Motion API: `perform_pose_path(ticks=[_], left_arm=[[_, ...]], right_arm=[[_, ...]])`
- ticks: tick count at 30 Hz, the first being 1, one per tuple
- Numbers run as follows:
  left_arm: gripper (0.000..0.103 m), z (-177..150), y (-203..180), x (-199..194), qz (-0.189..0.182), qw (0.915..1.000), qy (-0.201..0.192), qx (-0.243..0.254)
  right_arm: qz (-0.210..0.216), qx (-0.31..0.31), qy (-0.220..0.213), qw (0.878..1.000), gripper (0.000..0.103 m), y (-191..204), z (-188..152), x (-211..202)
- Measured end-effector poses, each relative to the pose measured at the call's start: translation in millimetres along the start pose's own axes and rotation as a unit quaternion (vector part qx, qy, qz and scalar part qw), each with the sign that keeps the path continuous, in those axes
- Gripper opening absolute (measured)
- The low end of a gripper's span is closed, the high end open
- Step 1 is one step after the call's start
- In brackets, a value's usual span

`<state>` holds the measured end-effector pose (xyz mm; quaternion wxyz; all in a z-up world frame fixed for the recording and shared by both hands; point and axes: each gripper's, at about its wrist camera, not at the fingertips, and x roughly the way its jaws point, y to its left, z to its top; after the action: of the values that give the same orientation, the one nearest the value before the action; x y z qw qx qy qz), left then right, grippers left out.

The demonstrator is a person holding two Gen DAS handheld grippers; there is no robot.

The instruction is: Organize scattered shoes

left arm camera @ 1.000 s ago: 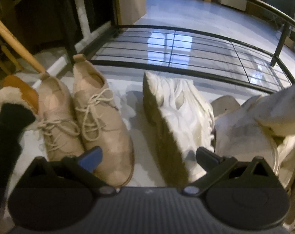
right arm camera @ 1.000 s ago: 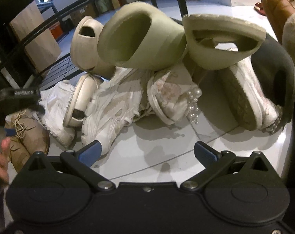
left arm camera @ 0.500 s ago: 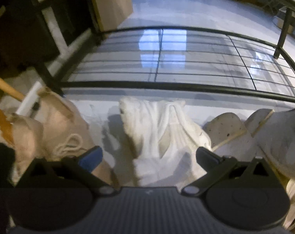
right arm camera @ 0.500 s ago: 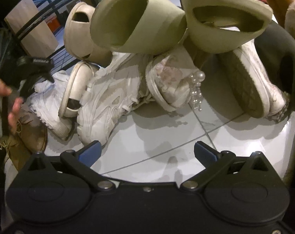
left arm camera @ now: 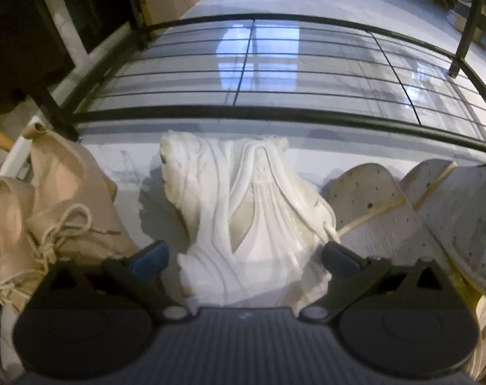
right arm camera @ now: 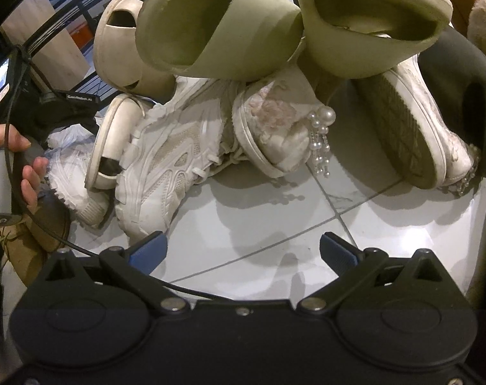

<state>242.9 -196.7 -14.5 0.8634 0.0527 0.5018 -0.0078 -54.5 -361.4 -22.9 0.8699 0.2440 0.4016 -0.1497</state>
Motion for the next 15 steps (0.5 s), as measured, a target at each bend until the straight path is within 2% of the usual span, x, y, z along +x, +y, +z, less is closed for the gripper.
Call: perform_pose_path(ticks=[4,15], left_arm=[[0.102,4.6,-6.5,6.8,-0.006,0.9997,0.017,0.016],[0.099,6.9,-21.4,17.1,0.029,0.9971,0.034,0.062]], right_arm=[[0.000,0.003,0.002,1.000,0.103,-1.1,0.6,1.4],[0.005,0.009,0.008,1.000,0.103,-1.2,0.0,4.3]])
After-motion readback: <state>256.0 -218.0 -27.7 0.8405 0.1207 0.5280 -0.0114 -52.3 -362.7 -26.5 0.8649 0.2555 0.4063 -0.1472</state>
